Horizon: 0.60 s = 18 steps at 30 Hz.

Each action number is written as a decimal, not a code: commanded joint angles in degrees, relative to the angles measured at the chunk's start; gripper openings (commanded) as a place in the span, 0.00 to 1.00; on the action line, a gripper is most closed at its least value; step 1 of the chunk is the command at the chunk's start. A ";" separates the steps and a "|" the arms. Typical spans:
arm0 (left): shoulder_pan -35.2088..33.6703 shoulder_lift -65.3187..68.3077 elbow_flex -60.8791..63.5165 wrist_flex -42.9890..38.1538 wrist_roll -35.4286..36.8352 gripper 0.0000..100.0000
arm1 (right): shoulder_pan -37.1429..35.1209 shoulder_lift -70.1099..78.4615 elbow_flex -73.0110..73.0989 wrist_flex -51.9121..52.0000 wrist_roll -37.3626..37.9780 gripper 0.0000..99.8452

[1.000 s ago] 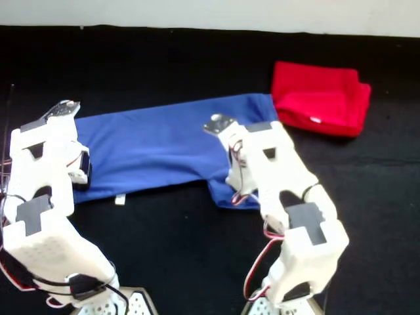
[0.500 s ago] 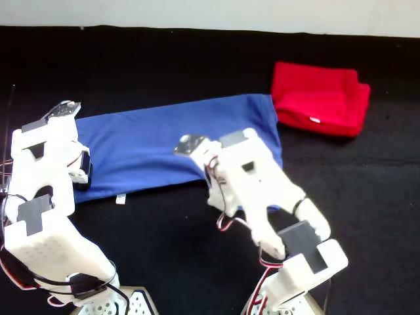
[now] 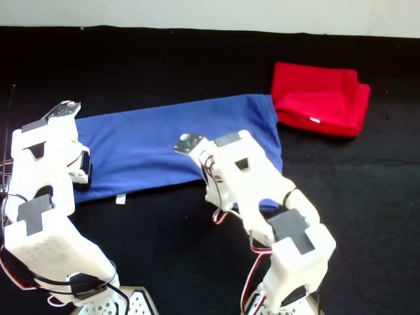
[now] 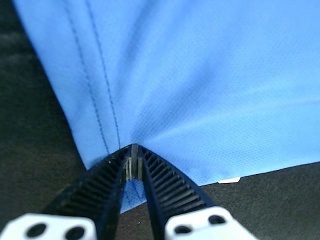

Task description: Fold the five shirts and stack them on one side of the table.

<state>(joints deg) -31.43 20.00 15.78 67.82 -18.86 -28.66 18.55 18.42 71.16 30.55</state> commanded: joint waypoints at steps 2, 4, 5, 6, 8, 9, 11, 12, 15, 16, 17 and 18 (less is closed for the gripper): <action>-0.48 0.66 0.48 -0.35 0.44 0.01 | 1.19 6.29 -4.00 -0.48 -0.53 0.09; -0.48 0.66 0.57 -0.35 0.44 0.01 | 1.19 7.43 -6.02 1.63 -0.53 0.00; -0.48 0.66 0.57 -0.35 0.44 0.01 | 1.19 7.60 -6.73 2.59 -0.53 0.02; -0.48 0.66 0.48 -0.35 0.44 0.01 | 1.27 7.69 -7.43 3.56 -0.62 0.02; -0.48 0.66 0.40 -0.35 0.44 0.01 | 1.98 7.25 -7.60 4.44 -0.62 0.00; -0.48 0.66 0.48 -0.35 0.44 0.01 | 2.33 6.73 -7.60 4.44 -0.70 0.01; -0.48 0.66 0.48 -0.35 0.44 0.01 | 3.65 4.88 -7.52 4.35 -0.70 0.01; -0.48 0.66 0.48 -0.35 0.44 0.01 | 4.35 3.38 -7.34 4.53 -0.70 0.01; -0.48 0.66 0.48 -0.35 0.44 0.01 | 6.64 -2.95 -6.90 5.76 -0.70 0.01; -0.48 0.66 0.48 -0.35 0.44 0.01 | 7.16 -5.49 -6.64 6.81 -0.53 0.01; -0.48 0.66 0.48 -0.35 0.44 0.01 | 7.43 -7.87 -6.64 7.78 -0.44 0.01; -0.48 0.66 0.48 -0.35 0.44 0.01 | 7.52 -10.15 -6.64 8.31 -0.35 0.01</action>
<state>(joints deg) -31.43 20.00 15.78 67.82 -18.86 -22.68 16.09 11.91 77.23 30.46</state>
